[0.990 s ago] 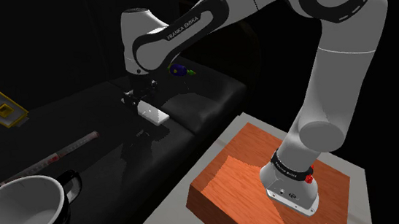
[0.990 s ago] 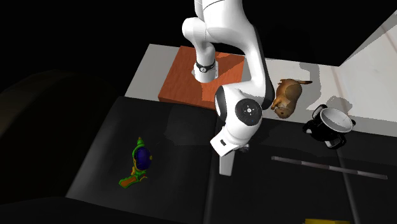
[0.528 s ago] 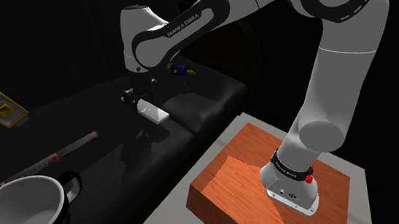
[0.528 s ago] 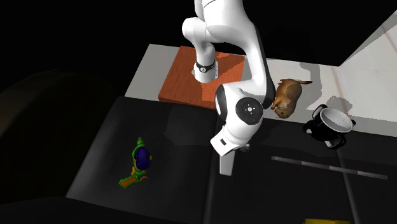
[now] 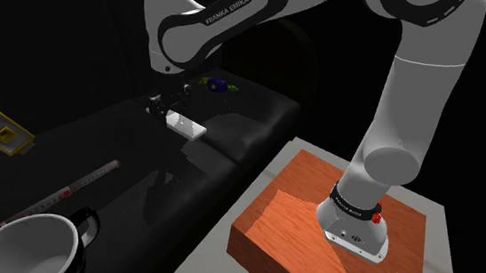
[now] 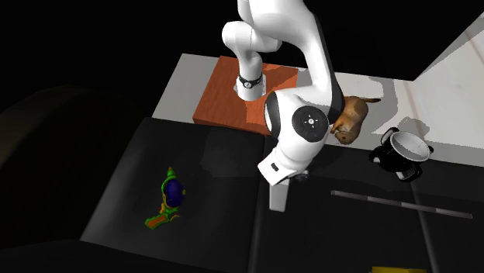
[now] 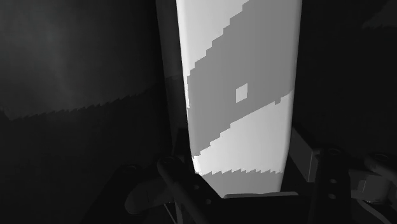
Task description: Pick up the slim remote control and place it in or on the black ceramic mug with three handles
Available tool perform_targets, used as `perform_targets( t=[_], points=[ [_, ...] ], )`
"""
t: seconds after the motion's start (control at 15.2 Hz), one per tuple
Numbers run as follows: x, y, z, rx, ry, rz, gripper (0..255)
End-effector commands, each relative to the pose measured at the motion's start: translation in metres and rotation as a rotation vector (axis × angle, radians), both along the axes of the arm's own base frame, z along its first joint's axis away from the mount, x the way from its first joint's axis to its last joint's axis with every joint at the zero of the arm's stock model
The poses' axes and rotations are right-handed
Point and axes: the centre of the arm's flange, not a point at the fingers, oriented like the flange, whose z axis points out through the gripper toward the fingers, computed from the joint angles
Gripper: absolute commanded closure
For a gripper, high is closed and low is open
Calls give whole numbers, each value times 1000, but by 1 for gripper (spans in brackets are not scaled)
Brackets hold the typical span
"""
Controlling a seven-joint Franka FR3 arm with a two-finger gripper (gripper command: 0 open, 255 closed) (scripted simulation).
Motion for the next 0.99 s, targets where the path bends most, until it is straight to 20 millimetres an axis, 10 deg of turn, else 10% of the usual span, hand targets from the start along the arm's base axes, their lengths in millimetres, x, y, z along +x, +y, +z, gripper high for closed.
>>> perform_targets(
  t=[0.0, 0.92],
  points=[
    [0, -1, 10, 0, 0, 0, 255],
    [0, -1, 84, 0, 0, 0, 255]
  ],
)
